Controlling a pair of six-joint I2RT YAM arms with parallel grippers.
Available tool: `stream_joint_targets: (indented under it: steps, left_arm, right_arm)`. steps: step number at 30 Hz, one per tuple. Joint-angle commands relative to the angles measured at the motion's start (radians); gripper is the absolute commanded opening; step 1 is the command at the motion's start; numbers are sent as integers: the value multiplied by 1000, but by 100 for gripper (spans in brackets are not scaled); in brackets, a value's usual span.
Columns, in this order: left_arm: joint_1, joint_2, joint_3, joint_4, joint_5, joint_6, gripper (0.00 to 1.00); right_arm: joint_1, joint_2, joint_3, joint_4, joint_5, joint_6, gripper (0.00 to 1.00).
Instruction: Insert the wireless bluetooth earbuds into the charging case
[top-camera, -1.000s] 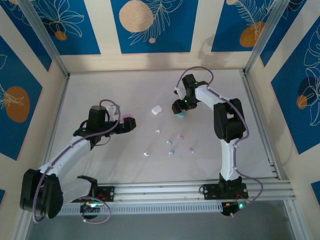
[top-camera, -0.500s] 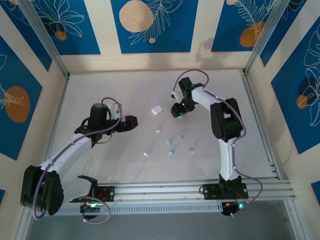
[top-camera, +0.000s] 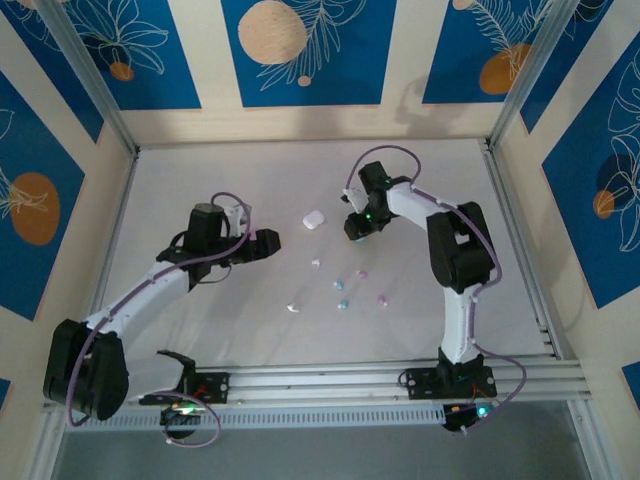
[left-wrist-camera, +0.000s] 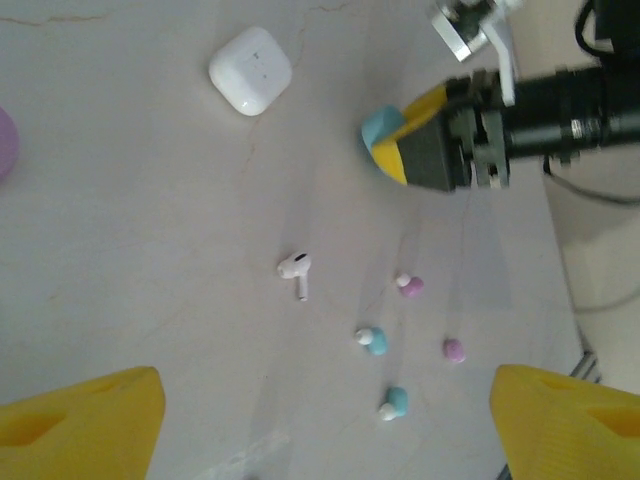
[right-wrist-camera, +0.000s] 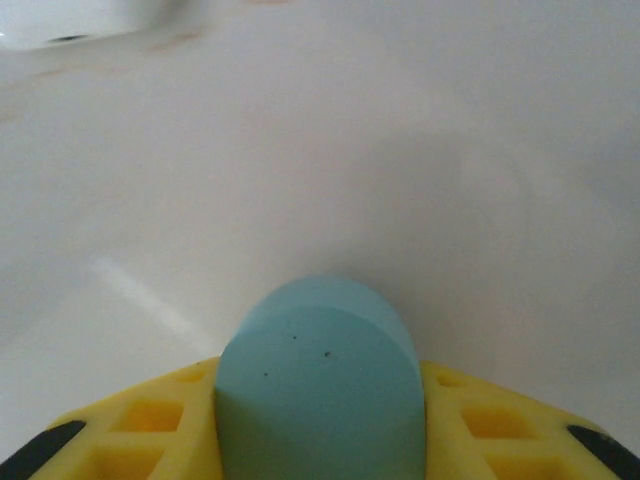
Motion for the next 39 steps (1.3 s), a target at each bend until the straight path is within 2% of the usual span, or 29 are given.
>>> stream_joint_targets:
  steps: [1, 6, 9, 14, 22, 29, 33, 36, 39]
  left_arm:
    - [-20, -1, 48, 75, 43, -95, 80]
    - [-71, 4, 52, 246, 77, -264, 73]
    - [-114, 18, 69, 341, 97, -336, 70]
    - [-197, 66, 139, 408, 130, -377, 65]
    - [-281, 103, 200, 404, 134, -343, 65]
    - [-322, 123, 267, 256, 96, -259, 61]
    - [-337, 133, 286, 255, 89, -251, 61]
    - [-345, 147, 299, 240, 74, -249, 58]
    - [-351, 161, 317, 196, 41, -240, 50]
  right_arm:
    - [38, -253, -110, 173, -177, -41, 34]
    - [75, -557, -363, 407, -343, -177, 33]
    - [83, -687, -430, 445, -439, -252, 32]
    - [99, -799, -475, 451, -491, -330, 31]
    - [102, -812, -477, 441, -462, -329, 30]
    - [106, -804, -475, 466, -455, -307, 31]
    - [111, -790, -463, 452, -446, -309, 31]
    - [117, -781, -454, 443, -433, -312, 31]
    - [125, -775, -450, 445, -423, -310, 31]
